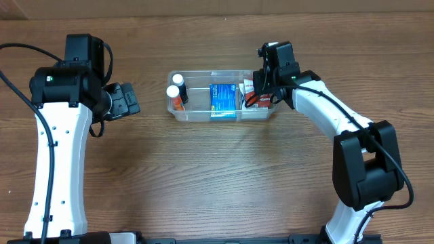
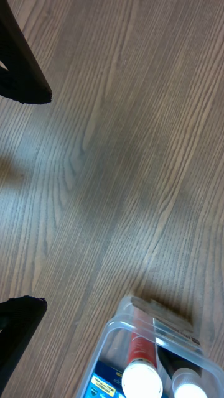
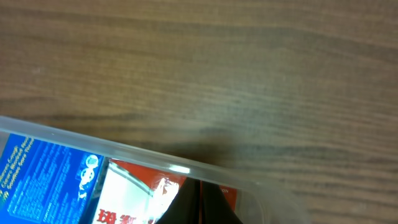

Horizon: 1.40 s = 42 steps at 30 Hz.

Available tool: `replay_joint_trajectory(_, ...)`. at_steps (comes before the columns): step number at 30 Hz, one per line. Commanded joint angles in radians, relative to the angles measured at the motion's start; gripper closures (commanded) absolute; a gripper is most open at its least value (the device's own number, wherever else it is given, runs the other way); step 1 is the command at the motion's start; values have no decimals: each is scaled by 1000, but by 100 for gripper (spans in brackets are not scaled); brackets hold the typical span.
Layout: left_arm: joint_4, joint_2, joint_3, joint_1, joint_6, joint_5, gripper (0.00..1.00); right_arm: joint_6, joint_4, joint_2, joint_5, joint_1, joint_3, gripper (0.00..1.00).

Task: Pack container

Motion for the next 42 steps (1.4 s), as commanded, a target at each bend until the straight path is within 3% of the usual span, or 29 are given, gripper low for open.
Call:
replay_joint_trajectory(1,0,-13,0,5,8,12,0,-4,41,8,26,-10,19,91)
replay_joint_trajectory(6,3,-13,0,5,8,12,0,-3,39,3,24,-9,20,90)
replay_joint_trajectory(9,10,-13,0,5,10,11,0,-3,-30,-43,24,5,20,82)
replay_joint_trajectory(11,33,-13,0,4,42,18,0,-3,-97,-119,24,13,23,71)
replay_joint_trajectory(12,50,-13,0,3,62,26,0,-3,-129,-156,24,14,28,55)
replay_joint_trajectory(14,131,-13,0,0,145,103,0,7,-188,-289,26,3,34,0)
replay_joint_trajectory(17,233,-13,0,0,216,202,0,71,-188,-391,25,-48,34,0)
replay_joint_trajectory(21,331,-13,-3,3,217,217,0,79,-239,-427,21,-150,34,0)
replay_joint_trajectory(27,320,-13,-2,4,226,204,0,119,-378,-442,36,-188,34,0)
replay_joint_trajectory(33,262,-79,-19,3,230,193,0,204,-507,-578,94,-188,14,0)
replay_joint_trajectory(36,322,-210,-141,3,230,190,0,235,-525,-694,104,-188,-56,0)
replay_joint_trajectory(42,589,-638,-621,3,240,190,0,246,-393,-1014,132,-188,-349,0)
